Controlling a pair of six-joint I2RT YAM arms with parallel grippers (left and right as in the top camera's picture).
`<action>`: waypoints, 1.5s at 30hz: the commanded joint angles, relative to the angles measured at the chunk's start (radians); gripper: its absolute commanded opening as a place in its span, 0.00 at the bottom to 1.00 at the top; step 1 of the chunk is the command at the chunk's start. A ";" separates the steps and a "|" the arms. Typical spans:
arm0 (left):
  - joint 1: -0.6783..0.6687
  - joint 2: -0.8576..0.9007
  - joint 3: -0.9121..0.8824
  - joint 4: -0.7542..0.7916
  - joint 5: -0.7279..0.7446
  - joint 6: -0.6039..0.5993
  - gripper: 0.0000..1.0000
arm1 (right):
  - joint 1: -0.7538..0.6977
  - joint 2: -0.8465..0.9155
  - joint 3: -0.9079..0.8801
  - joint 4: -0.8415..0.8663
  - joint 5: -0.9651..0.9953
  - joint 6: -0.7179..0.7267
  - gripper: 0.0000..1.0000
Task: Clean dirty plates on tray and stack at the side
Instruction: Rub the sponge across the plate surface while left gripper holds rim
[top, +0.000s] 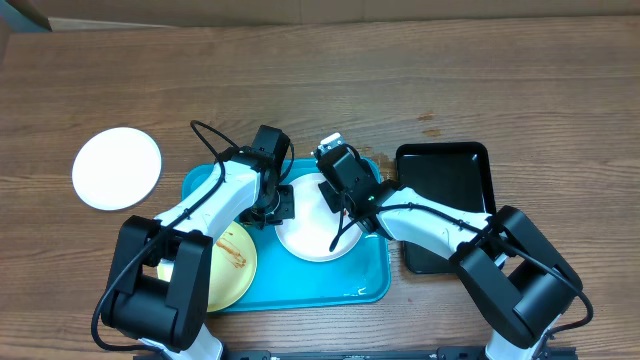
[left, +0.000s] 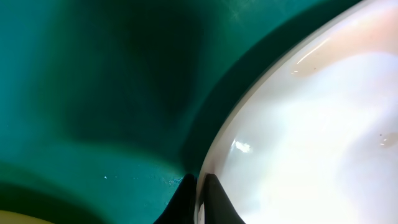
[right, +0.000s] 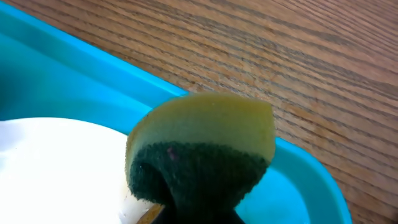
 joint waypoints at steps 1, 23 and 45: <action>0.002 0.011 -0.010 0.001 -0.066 -0.027 0.04 | -0.011 0.003 -0.016 -0.037 0.062 -0.006 0.04; 0.002 0.011 -0.010 0.009 -0.066 -0.065 0.04 | -0.010 0.003 -0.016 -0.188 0.016 0.084 0.04; 0.002 0.011 -0.010 0.021 -0.065 -0.080 0.04 | 0.030 0.003 -0.016 -0.308 -0.043 0.154 0.04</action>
